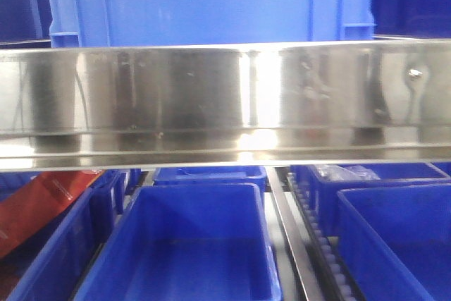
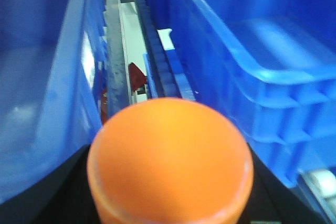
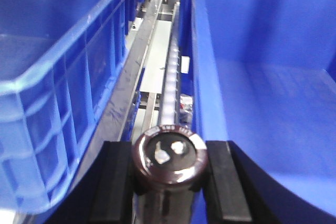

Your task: Place cylindrical capacitor in blue bin on shelf

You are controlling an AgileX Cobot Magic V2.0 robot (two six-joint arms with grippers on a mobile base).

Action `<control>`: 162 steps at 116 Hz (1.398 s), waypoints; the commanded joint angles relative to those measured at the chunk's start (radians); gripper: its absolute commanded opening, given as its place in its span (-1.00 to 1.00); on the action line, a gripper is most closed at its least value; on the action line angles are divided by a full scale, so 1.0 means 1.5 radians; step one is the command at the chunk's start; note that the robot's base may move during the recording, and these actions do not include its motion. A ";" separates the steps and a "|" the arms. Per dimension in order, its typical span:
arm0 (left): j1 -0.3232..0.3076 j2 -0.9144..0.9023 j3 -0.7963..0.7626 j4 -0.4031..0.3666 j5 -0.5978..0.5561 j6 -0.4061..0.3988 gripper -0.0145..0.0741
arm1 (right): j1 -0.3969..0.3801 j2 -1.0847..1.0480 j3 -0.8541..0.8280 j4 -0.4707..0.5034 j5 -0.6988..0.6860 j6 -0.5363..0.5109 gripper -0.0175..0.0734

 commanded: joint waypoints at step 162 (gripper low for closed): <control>-0.005 -0.002 -0.001 -0.002 -0.014 0.000 -0.92 | 0.001 -0.003 -0.006 -0.005 -0.017 0.001 -0.97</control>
